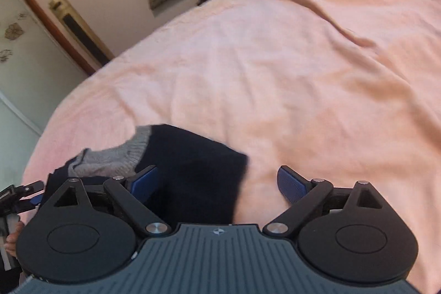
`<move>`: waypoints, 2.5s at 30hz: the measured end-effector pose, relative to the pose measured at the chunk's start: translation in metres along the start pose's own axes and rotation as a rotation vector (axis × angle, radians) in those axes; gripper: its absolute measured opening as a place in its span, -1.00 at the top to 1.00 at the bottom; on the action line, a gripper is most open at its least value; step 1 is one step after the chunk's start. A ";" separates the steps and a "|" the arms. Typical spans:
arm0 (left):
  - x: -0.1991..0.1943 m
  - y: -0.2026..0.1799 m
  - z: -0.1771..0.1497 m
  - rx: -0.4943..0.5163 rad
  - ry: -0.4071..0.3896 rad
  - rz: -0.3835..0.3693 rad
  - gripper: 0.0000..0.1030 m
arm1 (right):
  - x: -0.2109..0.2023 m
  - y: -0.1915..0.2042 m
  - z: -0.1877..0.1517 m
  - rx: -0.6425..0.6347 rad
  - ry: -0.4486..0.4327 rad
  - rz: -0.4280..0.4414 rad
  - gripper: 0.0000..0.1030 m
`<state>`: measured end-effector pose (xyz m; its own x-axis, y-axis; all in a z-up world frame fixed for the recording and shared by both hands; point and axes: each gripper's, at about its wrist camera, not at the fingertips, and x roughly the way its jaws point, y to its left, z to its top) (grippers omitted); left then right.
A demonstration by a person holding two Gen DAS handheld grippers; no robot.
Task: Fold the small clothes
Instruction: 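Grasp the sweater hem with the left tool while the right tool grasps the hem, then lift the hem with both tools and fold it over toward the collar, then open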
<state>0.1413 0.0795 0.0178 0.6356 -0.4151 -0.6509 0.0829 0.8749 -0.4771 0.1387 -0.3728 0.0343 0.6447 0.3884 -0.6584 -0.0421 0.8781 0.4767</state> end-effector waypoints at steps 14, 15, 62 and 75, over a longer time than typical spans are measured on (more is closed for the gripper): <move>-0.006 -0.067 -0.011 0.368 -0.127 0.296 0.84 | 0.009 0.032 0.018 -0.234 0.079 0.001 0.71; -0.012 -0.067 -0.004 0.367 -0.145 0.296 0.84 | 0.006 0.034 0.024 -0.224 0.055 0.022 0.72; -0.197 0.065 -0.192 -0.270 0.111 -0.041 0.89 | -0.085 0.026 -0.154 0.171 0.275 0.385 0.37; -0.229 0.083 -0.195 -0.222 0.047 0.050 0.78 | -0.110 -0.015 -0.157 0.189 0.251 0.296 0.85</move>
<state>-0.1472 0.1985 0.0120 0.5979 -0.3885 -0.7011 -0.1215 0.8206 -0.5584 -0.0518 -0.3851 0.0079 0.4191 0.6925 -0.5872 -0.0421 0.6608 0.7494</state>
